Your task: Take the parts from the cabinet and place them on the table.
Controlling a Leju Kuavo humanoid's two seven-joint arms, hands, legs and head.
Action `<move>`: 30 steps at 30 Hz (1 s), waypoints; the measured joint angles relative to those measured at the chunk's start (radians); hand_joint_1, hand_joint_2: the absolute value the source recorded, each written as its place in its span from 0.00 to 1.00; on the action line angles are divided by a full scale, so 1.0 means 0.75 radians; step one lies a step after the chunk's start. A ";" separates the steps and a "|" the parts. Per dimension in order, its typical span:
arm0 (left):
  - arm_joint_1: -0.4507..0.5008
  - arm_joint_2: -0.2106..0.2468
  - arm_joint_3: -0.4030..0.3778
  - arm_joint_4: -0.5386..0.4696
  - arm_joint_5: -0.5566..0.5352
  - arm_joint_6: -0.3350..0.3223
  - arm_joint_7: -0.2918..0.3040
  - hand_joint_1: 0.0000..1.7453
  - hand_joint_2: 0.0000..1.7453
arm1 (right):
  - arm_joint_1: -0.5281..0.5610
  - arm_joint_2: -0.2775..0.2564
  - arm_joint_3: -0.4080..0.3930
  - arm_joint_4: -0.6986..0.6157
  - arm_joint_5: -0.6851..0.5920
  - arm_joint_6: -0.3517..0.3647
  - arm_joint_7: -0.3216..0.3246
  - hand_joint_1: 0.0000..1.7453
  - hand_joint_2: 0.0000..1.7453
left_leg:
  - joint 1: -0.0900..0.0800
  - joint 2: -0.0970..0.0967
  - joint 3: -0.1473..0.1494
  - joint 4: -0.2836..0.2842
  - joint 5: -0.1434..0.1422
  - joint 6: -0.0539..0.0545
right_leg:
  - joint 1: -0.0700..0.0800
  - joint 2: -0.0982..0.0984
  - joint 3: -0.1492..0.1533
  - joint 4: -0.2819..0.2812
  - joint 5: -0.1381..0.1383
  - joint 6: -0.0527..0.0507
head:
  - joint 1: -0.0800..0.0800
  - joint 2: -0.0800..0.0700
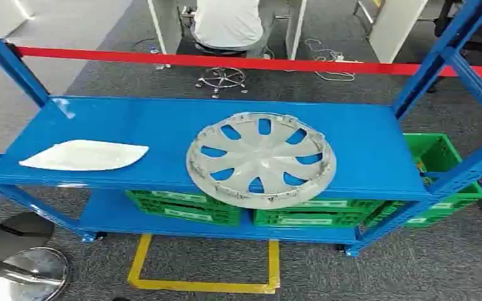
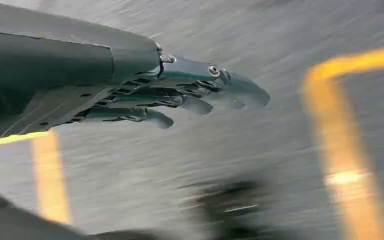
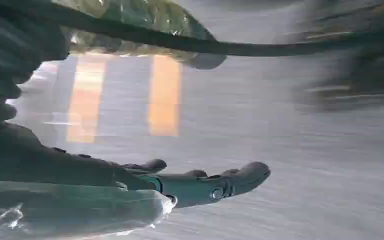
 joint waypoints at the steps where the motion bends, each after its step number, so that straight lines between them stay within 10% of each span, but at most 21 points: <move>1: -0.039 0.001 0.000 -0.039 0.001 0.000 -0.001 0.00 1.00 | 0.039 0.000 0.001 0.044 0.000 0.001 0.002 0.00 1.00 | -0.006 -0.007 -0.005 0.001 0.002 0.006 | 0.004 -0.001 -0.052 0.117 -0.066 -0.003 | 0.007 0.000; 4: -0.092 0.002 -0.017 -0.090 0.021 0.002 -0.008 0.00 1.00 | 0.087 -0.001 -0.018 0.118 -0.001 -0.004 -0.004 0.00 1.00 | -0.026 0.008 -0.008 0.002 0.001 0.015 | 0.020 -0.002 -0.135 0.297 -0.121 -0.013 | 0.007 0.000; 8: -0.104 -0.018 -0.100 -0.092 0.149 0.015 -0.055 0.00 1.00 | 0.078 -0.001 -0.008 0.168 -0.013 -0.021 -0.045 0.00 1.00 | -0.041 0.027 0.006 0.004 -0.011 0.022 | 0.047 -0.007 0.086 -0.100 0.058 -0.066 | 0.007 0.000; 14: -0.108 -0.022 -0.221 -0.080 0.381 0.042 -0.151 0.00 1.00 | 0.044 0.017 0.022 0.212 -0.038 -0.062 -0.120 0.00 1.00 | -0.051 0.022 -0.008 0.047 -0.056 -0.017 | 0.030 -0.022 0.109 -0.134 0.066 -0.082 | 0.000 0.000; 18: -0.107 -0.028 -0.303 -0.036 0.532 0.058 -0.218 0.00 1.00 | 0.011 0.026 0.047 0.227 -0.052 -0.099 -0.176 0.00 1.00 | -0.005 0.023 -0.194 0.429 -0.229 -0.059 | 0.025 -0.023 0.107 -0.134 0.063 -0.086 | -0.004 0.000; 20: -0.102 -0.031 -0.343 -0.011 0.609 0.063 -0.253 0.00 1.00 | 0.000 0.033 0.061 0.230 -0.062 -0.118 -0.203 0.00 1.00 | 0.011 0.023 -0.195 0.406 -0.167 -0.072 | 0.018 -0.021 0.112 -0.133 0.059 -0.080 | -0.005 0.000; 23: -0.106 -0.031 -0.403 0.024 0.720 0.069 -0.309 0.00 1.00 | -0.025 0.039 0.078 0.232 -0.077 -0.146 -0.240 0.00 1.00 | 0.028 0.024 -0.051 0.080 0.022 -0.086 | 0.005 -0.018 0.128 -0.133 0.050 -0.058 | -0.006 0.000; 26: -0.113 -0.032 -0.470 0.061 0.830 0.080 -0.364 0.00 1.00 | -0.059 0.039 0.094 0.234 -0.097 -0.172 -0.273 0.00 1.00 | 0.023 0.022 -0.040 0.026 0.007 -0.068 | 0.015 -0.018 0.118 -0.118 0.035 -0.037 | -0.003 0.000; 27: -0.111 -0.034 -0.495 0.074 0.869 0.083 -0.385 0.00 0.00 | -0.066 0.039 0.099 0.234 -0.105 -0.182 -0.285 0.00 1.00 | 0.021 0.022 -0.040 0.028 0.006 -0.069 | 0.014 -0.018 0.119 -0.125 0.046 -0.077 | -0.002 0.000; 30: -0.100 -0.019 -0.532 0.098 0.974 0.107 -0.459 0.00 0.00 | -0.105 0.039 0.119 0.235 -0.135 -0.207 -0.324 0.00 1.00 | 0.014 0.019 -0.040 0.028 0.004 -0.056 | 0.012 -0.020 0.128 -0.135 0.050 -0.076 | 0.001 0.000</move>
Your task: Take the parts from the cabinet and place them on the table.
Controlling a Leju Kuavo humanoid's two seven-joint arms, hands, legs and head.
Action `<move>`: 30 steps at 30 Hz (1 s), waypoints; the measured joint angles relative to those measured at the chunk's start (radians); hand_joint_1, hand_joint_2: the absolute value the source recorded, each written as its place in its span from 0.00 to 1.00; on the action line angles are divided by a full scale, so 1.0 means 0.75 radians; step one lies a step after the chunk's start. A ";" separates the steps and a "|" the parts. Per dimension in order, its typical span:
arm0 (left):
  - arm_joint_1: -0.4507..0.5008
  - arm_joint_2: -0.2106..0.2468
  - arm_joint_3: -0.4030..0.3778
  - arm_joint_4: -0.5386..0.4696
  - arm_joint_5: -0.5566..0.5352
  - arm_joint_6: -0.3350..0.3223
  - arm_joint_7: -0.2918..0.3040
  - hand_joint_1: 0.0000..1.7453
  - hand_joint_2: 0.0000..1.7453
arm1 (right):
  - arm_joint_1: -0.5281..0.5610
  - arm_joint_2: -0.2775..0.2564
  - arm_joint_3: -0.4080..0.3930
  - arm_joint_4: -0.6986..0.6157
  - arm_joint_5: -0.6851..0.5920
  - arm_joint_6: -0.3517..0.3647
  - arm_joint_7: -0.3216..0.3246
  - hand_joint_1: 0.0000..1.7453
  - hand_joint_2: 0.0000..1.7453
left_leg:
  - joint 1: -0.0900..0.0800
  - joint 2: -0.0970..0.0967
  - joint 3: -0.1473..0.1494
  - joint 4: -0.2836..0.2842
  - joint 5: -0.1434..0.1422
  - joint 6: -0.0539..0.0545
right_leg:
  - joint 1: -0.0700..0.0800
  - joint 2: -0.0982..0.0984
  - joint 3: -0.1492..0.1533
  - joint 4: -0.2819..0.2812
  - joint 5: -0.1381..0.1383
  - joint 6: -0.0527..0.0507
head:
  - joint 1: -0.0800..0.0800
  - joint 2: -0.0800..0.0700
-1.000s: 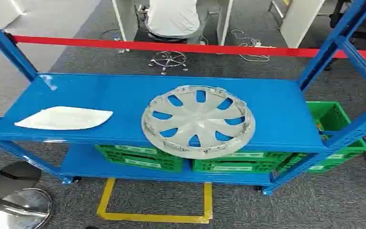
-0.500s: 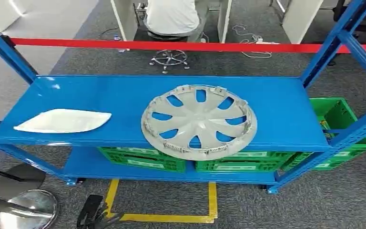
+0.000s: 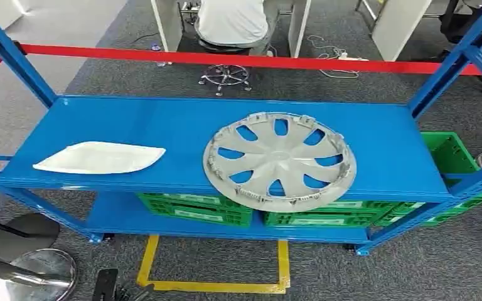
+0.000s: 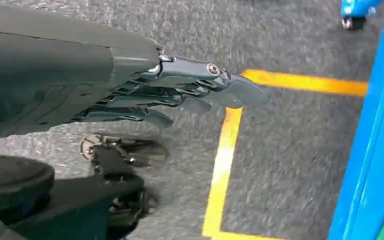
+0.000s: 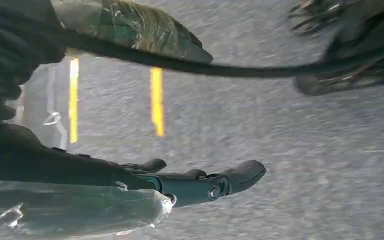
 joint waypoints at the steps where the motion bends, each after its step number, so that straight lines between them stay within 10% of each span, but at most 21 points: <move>1: 0.009 0.002 0.002 0.000 0.019 0.010 -0.025 0.00 0.00 | -0.015 0.000 0.007 0.000 -0.010 -0.008 -0.015 0.00 1.00 | -0.002 0.001 0.000 0.000 0.000 0.001 | -0.003 0.001 0.002 -0.005 0.005 0.010 | -0.001 0.000; 4: 0.033 0.012 0.032 0.000 0.058 0.058 -0.115 0.00 0.00 | -0.056 0.000 0.027 0.000 -0.046 -0.043 -0.067 0.00 1.00 | -0.006 0.001 0.000 0.001 -0.001 0.010 | -0.005 0.001 0.005 -0.012 0.009 0.017 | 0.000 0.000; 7: 0.066 0.025 0.074 -0.003 0.086 0.105 -0.203 0.00 0.00 | -0.100 -0.001 0.047 -0.001 -0.080 -0.073 -0.115 0.00 1.00 | -0.008 0.002 0.000 0.002 -0.002 0.014 | -0.009 0.001 0.007 -0.020 0.011 0.059 | -0.001 0.000; 30: 0.191 -0.098 0.597 -0.498 -0.454 0.109 -0.349 0.00 0.00 | -0.168 -0.001 0.090 -0.001 -0.145 -0.131 -0.188 0.00 1.00 | -0.007 0.002 0.001 0.003 0.000 0.015 | -0.008 0.000 0.004 -0.014 0.008 0.064 | -0.002 0.000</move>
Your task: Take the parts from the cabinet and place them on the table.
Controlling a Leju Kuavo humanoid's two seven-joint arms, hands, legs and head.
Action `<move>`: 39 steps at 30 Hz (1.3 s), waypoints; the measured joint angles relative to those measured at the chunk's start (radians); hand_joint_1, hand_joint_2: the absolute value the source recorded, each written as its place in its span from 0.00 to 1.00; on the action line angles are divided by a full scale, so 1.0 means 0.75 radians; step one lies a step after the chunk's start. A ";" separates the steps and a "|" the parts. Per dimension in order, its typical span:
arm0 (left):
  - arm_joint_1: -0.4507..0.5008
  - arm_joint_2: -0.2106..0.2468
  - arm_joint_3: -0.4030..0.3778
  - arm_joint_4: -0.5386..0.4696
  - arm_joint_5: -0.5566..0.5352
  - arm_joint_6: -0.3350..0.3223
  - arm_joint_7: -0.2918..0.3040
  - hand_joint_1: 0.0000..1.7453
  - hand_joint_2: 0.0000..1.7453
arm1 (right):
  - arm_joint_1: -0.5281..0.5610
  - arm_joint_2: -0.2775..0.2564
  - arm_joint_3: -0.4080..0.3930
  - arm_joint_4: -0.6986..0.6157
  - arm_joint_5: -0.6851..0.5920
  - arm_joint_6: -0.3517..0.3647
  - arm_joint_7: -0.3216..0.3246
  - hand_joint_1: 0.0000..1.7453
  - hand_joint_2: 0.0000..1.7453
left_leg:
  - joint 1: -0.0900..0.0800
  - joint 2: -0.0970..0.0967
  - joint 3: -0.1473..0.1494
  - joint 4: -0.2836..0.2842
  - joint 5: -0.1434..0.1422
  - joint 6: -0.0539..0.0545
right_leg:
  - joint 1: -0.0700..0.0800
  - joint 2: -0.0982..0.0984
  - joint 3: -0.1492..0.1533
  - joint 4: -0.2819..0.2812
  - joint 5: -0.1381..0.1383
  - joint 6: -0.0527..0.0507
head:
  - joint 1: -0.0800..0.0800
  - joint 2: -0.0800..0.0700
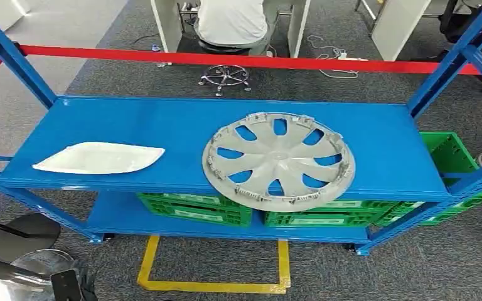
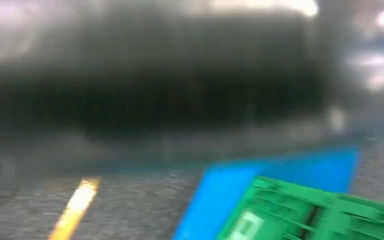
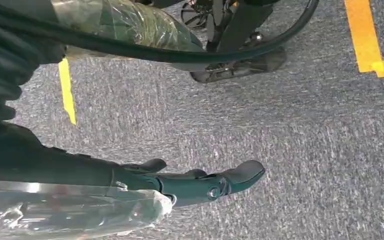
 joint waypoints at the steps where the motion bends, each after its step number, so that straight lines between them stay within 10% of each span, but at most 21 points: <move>1: 0.000 0.000 0.000 0.000 0.000 0.000 0.000 0.00 0.00 | 0.000 0.000 0.000 0.000 0.000 0.000 0.000 0.00 1.00 | 0.000 0.000 0.000 0.000 0.000 0.000 | 0.000 0.000 0.000 0.000 0.000 0.000 | 0.000 0.000; 7: 0.004 -0.006 0.012 -0.021 -0.019 -0.002 -0.001 0.00 0.00 | -0.001 0.000 0.001 0.000 0.000 -0.001 0.000 0.00 1.00 | 0.000 0.000 0.000 0.000 0.000 0.000 | 0.000 0.000 0.000 0.000 0.000 0.000 | 0.000 0.000; 10: 0.034 -0.029 0.090 -0.193 -0.157 -0.017 -0.005 0.00 0.00 | -0.013 0.000 0.010 0.000 -0.001 -0.002 0.001 0.00 1.00 | -0.006 -0.001 0.006 -0.023 0.013 0.038 | -0.005 -0.003 0.008 -0.020 0.011 0.030 | -0.002 0.000; 11: 0.076 -0.064 0.168 -0.395 -0.307 -0.026 -0.006 0.00 0.00 | -0.018 -0.008 0.017 0.000 -0.005 -0.008 0.008 0.00 1.00 | -0.007 0.007 0.014 -0.043 0.025 0.054 | 0.002 0.001 -0.193 0.379 -0.183 0.014 | 0.012 0.000; 12: 0.087 -0.068 0.188 -0.455 -0.366 -0.034 -0.006 0.00 0.00 | -0.016 -0.008 0.021 0.000 -0.005 -0.008 0.014 0.00 1.00 | -0.010 0.005 0.017 -0.042 0.022 0.053 | 0.001 0.001 -0.213 0.401 -0.150 0.012 | 0.012 0.000; 15: 0.112 -0.075 0.212 -0.566 -0.469 -0.044 -0.006 0.00 0.00 | -0.020 -0.012 0.025 0.000 -0.005 -0.011 0.024 0.00 1.00 | -0.007 -0.002 0.029 -0.025 0.002 0.033 | 0.000 -0.001 -0.064 0.072 0.038 0.002 | 0.014 0.000; 22: 0.159 -0.078 0.285 -0.850 -0.708 -0.067 0.000 0.00 0.00 | -0.032 -0.013 0.042 -0.001 -0.004 -0.013 0.049 0.00 1.00 | -0.008 -0.001 0.001 0.042 -0.051 -0.018 | 0.003 0.002 -0.036 0.037 0.001 -0.043 | 0.006 0.000; 26: 0.181 -0.055 0.319 -0.985 -0.847 -0.068 0.033 0.00 0.00 | -0.037 -0.015 0.050 -0.001 -0.002 -0.015 0.064 0.00 1.00 | 0.000 -0.001 -0.196 0.427 -0.207 -0.035 | 0.006 0.000 -0.035 0.038 -0.003 -0.056 | 0.002 0.000; 28: 0.186 -0.032 0.334 -1.045 -0.918 -0.070 0.072 0.00 0.00 | -0.038 -0.015 0.054 -0.001 -0.001 -0.015 0.077 0.00 1.00 | 0.000 -0.001 -0.187 0.373 -0.127 -0.032 | 0.006 0.001 -0.028 0.038 -0.008 -0.057 | 0.002 0.000; 29: 0.185 -0.018 0.342 -1.074 -0.955 -0.073 0.095 0.00 1.00 | -0.038 -0.015 0.055 -0.001 0.001 -0.015 0.081 0.00 1.00 | 0.000 -0.001 -0.143 0.266 -0.054 -0.027 | 0.006 0.003 -0.022 0.038 -0.010 -0.055 | 0.003 0.000; 31: 0.181 0.016 0.356 -1.122 -1.024 -0.083 0.148 0.00 1.00 | -0.041 -0.015 0.057 -0.001 0.003 -0.014 0.087 0.00 1.00 | -0.001 -0.002 -0.048 0.046 0.044 -0.013 | 0.006 0.005 -0.021 0.036 -0.017 -0.050 | 0.003 0.000; 33: 0.169 0.059 0.375 -1.168 -1.089 -0.090 0.202 0.00 1.00 | -0.048 -0.015 0.067 -0.001 0.004 -0.011 0.097 0.00 1.00 | -0.007 0.001 -0.038 0.013 0.026 -0.010 | 0.017 0.007 -0.024 0.043 -0.020 -0.037 | 0.003 0.000; 34: 0.166 0.070 0.383 -1.183 -1.122 -0.091 0.232 0.00 1.00 | -0.050 -0.018 0.068 -0.001 0.005 -0.010 0.102 0.00 1.00 | -0.002 -0.001 -0.041 0.008 0.031 -0.029 | 0.021 0.007 -0.029 0.046 -0.022 -0.055 | 0.008 0.000; 39: 0.138 0.174 0.427 -1.247 -1.302 -0.100 0.386 0.00 1.00 | -0.059 -0.020 0.082 -0.001 0.012 -0.002 0.124 0.00 1.00 | -0.008 -0.002 -0.040 0.008 0.026 -0.014 | 0.017 0.003 -0.029 0.027 -0.016 -0.046 | 0.006 0.000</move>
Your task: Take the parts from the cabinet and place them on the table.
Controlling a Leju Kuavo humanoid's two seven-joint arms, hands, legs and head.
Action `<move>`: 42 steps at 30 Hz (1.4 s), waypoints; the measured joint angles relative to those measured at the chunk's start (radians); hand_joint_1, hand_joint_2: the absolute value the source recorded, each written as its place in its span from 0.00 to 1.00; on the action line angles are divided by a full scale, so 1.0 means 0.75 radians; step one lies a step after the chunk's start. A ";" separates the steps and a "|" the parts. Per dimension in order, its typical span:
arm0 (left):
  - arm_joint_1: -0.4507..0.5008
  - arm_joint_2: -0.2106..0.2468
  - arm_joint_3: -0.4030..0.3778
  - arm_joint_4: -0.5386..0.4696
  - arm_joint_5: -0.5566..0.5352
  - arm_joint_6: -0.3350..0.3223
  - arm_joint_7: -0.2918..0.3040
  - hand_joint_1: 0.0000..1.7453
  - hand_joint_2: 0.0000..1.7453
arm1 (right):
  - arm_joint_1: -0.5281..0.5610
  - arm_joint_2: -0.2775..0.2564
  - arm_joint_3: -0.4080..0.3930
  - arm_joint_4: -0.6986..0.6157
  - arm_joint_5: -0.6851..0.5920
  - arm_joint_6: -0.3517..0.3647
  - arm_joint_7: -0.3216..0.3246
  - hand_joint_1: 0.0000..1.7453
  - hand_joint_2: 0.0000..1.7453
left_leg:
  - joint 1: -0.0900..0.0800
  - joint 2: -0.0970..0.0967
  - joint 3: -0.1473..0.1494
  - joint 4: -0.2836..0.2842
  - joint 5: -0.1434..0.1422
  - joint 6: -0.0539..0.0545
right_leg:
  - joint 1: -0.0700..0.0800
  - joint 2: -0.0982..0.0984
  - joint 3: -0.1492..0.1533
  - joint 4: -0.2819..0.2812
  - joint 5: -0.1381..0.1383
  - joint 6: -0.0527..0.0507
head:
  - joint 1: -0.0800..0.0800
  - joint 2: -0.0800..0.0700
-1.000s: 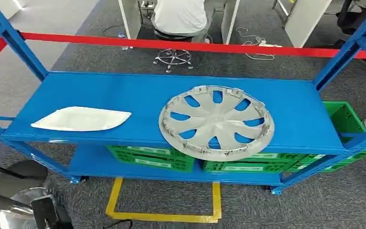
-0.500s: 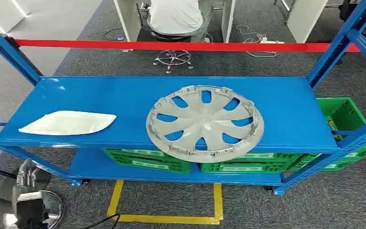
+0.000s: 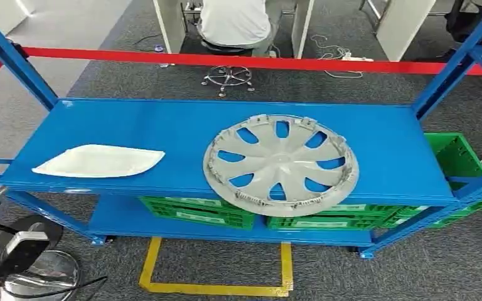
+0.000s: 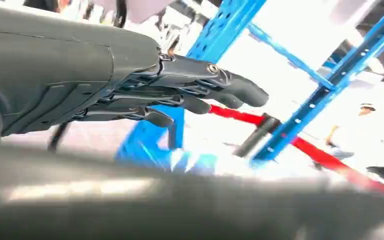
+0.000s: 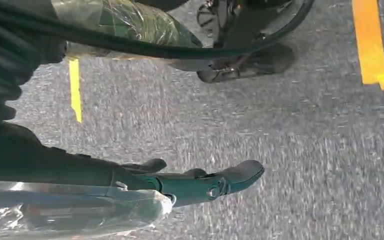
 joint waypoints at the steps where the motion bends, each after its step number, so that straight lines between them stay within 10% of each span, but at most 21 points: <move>1: -0.006 0.017 0.009 -0.008 -0.032 -0.003 0.028 0.00 1.00 | -0.001 0.000 0.004 0.000 0.002 0.000 0.006 0.00 1.00 | 0.000 0.000 0.000 0.000 0.001 0.002 | -0.001 0.001 0.002 -0.003 0.001 0.003 | 0.001 0.000; 25: -0.322 0.629 0.070 0.145 -0.763 -0.195 0.580 0.00 1.00 | -0.025 -0.003 0.075 -0.001 0.064 0.028 0.088 0.00 1.00 | 0.004 0.000 0.000 0.001 0.005 0.005 | 0.005 0.001 0.010 -0.005 0.007 0.012 | 0.000 0.000; 33: -0.416 0.692 0.004 0.233 -0.827 -0.223 0.573 0.00 1.00 | -0.027 -0.003 0.095 -0.002 0.084 0.032 0.098 0.00 1.00 | 0.004 0.001 0.000 0.001 0.004 0.006 | 0.004 0.002 0.001 -0.006 0.007 0.012 | 0.000 0.000; 42: -0.658 0.641 -0.300 0.478 -0.939 -0.189 0.529 0.00 1.00 | -0.050 -0.003 0.125 -0.009 0.116 0.043 0.124 0.00 1.00 | -0.001 -0.024 -0.001 0.001 0.009 0.012 | -0.001 -0.027 0.004 -0.006 0.001 0.018 | 0.001 0.000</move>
